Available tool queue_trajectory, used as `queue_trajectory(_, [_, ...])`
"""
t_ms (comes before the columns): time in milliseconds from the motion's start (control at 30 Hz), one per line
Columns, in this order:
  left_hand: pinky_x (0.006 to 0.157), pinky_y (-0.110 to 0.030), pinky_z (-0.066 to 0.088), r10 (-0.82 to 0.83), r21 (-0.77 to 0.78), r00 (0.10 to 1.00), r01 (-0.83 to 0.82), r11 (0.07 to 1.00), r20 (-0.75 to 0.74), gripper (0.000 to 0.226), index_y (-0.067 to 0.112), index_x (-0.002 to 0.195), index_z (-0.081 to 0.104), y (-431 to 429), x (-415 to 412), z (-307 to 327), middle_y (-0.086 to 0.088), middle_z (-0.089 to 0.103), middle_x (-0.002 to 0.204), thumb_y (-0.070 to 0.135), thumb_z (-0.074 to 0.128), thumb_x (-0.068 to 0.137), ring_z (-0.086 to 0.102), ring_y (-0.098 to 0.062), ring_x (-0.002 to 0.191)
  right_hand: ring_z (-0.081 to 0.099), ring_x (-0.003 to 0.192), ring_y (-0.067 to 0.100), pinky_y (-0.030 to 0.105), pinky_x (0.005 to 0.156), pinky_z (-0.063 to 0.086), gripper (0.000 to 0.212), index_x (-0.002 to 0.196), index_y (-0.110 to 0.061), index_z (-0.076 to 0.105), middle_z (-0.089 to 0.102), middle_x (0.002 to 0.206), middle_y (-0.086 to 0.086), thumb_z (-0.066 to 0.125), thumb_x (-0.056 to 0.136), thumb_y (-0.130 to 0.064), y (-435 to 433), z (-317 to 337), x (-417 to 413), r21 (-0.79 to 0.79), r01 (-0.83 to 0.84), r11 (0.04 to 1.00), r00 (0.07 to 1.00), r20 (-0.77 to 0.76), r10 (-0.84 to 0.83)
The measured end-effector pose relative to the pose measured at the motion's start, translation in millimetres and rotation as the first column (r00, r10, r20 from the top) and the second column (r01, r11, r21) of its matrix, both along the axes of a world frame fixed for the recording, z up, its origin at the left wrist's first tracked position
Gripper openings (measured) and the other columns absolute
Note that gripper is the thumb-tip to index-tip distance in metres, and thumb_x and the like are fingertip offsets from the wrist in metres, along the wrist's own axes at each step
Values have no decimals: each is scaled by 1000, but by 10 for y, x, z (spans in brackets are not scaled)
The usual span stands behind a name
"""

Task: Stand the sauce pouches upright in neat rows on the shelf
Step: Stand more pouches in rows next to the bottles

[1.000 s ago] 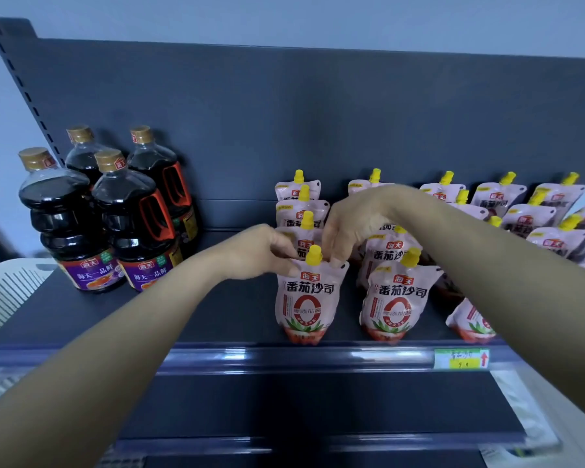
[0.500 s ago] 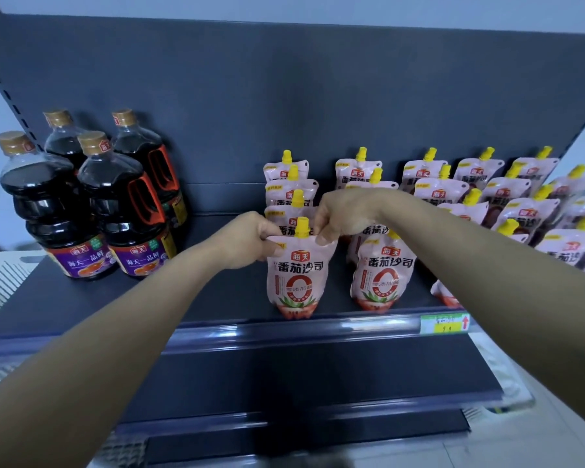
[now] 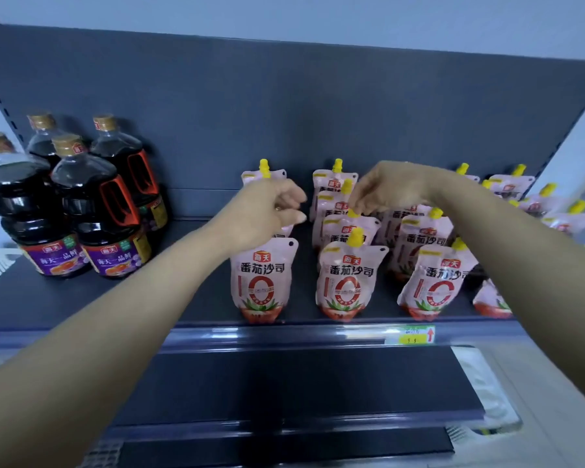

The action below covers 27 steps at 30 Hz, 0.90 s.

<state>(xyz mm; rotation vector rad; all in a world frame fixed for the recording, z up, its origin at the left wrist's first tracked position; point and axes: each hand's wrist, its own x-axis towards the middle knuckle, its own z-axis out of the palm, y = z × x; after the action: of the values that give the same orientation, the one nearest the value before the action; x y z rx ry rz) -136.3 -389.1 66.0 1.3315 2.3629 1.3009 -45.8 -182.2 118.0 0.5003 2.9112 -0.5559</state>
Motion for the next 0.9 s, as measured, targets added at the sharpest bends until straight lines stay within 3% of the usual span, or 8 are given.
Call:
queue_trajectory(67, [69, -4, 44, -26, -105, 999, 23, 994, -26, 31, 14, 110, 60, 681, 426, -69, -1, 63, 103, 15, 68, 81, 57, -7, 88, 66, 102, 22, 37, 96, 52, 23, 104, -8, 72, 73, 105, 7, 58, 87, -1, 555, -40, 293, 11, -6, 1000, 999, 38, 6])
queue_trajectory(167, [82, -23, 47, -84, -255, 995, 66, 965, -62, 36, 15, 117, 56, 814, 483, -250, -1, 65, 111, 19, 66, 83, 59, -12, 97, 63, 98, 20, 28, 88, 47, 21, 104, -10, 71, 70, 100, 2, 60, 87, -5, 576, -209, 234, 42, -33, 999, 999, 7, 33])
queue_trajectory(333, [89, -40, 50, -32, -362, 995, -4, 932, -93, 17, 2, 98, 68, 963, 437, -489, -12, 69, 103, 8, 62, 84, 62, -25, 100, 62, 100, 16, 27, 91, 48, 25, 111, -12, 70, 68, 105, -2, 62, 87, -8, 636, -377, 208, 6, -122, 993, 990, 72, 121])
queue_trajectory(467, [94, -22, 41, -16, -238, 999, 23, 971, 32, 20, 5, 99, 72, 881, 340, -529, -4, 69, 111, 3, 68, 80, 54, -10, 118, 66, 89, 12, 20, 78, 55, 30, 115, -9, 68, 71, 105, 5, 61, 87, -2, 503, -408, 217, -175, -156, 972, 945, 260, 198])
queue_trajectory(567, [95, -25, 42, 6, -200, 999, 2, 980, 41, 15, 6, 93, 73, 857, 323, -542, 2, 71, 102, 5, 69, 79, 55, -9, 115, 68, 96, 14, 25, 85, 56, 30, 114, -8, 70, 71, 112, 8, 59, 87, -1, 411, -438, 205, -183, -195, 964, 929, 281, 241])
queue_trajectory(700, [81, -26, 43, 20, -180, 1000, -16, 983, 22, 3, 5, 76, 71, 833, 339, -509, 12, 60, 70, 5, 69, 78, 58, -4, 82, 69, 102, 17, 31, 91, 56, 30, 113, -2, 67, 72, 111, 9, 58, 85, -6, 374, -374, 201, -263, -183, 947, 919, 296, 260])
queue_trajectory(800, [81, -24, 44, 4, -210, 999, 3, 978, 33, 8, 4, 86, 72, 805, 335, -467, 9, 63, 79, 5, 68, 79, 54, -1, 79, 69, 83, 8, 21, 74, 56, 23, 106, 1, 68, 72, 95, 2, 61, 88, -11, 345, -451, 184, -194, -208, 959, 932, 257, 254])
queue_trajectory(900, [66, -23, 43, -28, -327, 999, 18, 945, -26, 10, 4, 70, 65, 751, 321, -467, 4, 60, 69, 4, 67, 79, 54, -9, 70, 65, 67, 2, 16, 64, 53, 14, 84, -6, 71, 68, 74, -7, 60, 91, -12, 329, -542, 174, -103, -237, 966, 947, 198, 253])
